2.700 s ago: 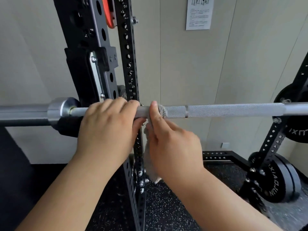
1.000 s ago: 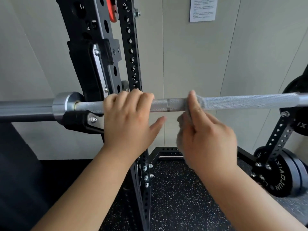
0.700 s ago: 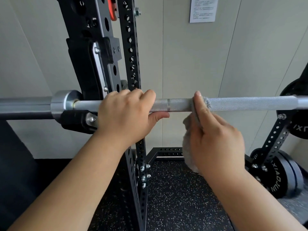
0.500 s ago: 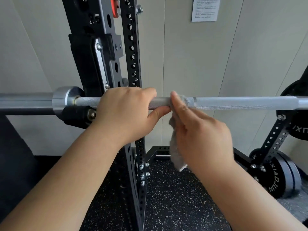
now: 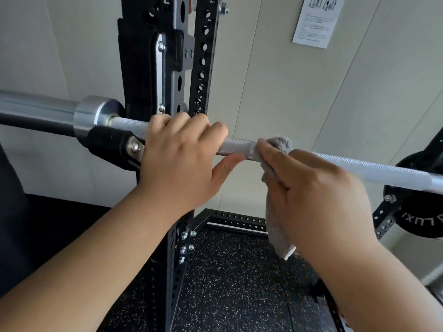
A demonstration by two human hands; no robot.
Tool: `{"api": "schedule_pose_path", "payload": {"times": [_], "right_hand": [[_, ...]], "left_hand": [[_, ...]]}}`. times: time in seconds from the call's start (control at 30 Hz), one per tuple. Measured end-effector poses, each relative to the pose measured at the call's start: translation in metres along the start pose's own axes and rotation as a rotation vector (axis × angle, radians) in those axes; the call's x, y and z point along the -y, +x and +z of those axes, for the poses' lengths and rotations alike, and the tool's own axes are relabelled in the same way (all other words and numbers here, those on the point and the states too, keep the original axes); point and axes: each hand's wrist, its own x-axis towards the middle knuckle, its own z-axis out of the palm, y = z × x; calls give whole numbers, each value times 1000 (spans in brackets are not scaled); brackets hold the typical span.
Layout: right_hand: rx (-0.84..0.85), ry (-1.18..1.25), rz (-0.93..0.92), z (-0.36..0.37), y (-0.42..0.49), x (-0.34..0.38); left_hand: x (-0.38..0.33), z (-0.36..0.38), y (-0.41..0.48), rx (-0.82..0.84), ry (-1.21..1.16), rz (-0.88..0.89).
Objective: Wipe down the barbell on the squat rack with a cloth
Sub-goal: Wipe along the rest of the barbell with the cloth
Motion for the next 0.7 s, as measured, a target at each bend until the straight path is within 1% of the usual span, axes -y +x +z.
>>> {"api": "schedule_pose_path", "payload": {"times": [0.1, 0.23, 0.33, 0.37, 0.4, 0.47, 0.5, 0.57, 0.63, 0.7], "right_hand": [[-15, 74, -24, -17, 15, -26], [75, 236, -154, -29, 34, -51], [155, 215, -139, -26, 45, -57], [171, 203, -147, -24, 49, -57], [177, 209, -193, -22, 51, -56], [174, 247, -287, -16, 55, -55], [178, 272, -298, -15, 56, -55], [223, 342, -282, -18, 58, -60], [309, 405, -254, -27, 57, -67], [350, 431, -250, -27, 63, -70]], "left_hand": [[0, 1, 0, -30, 8, -9], [-2, 4, 0, -58, 17, -9], [-1, 6, 0, -107, 7, -8], [-1, 7, 0, -116, 2, -7], [-1, 7, 0, -117, -4, -6], [-1, 7, 1, -105, -6, -1], [-1, 6, 2, -100, -3, 2], [0, 5, 3, -84, 0, 10], [2, 4, 6, -44, -13, 29], [3, 2, 10, -10, -17, 39]]}}
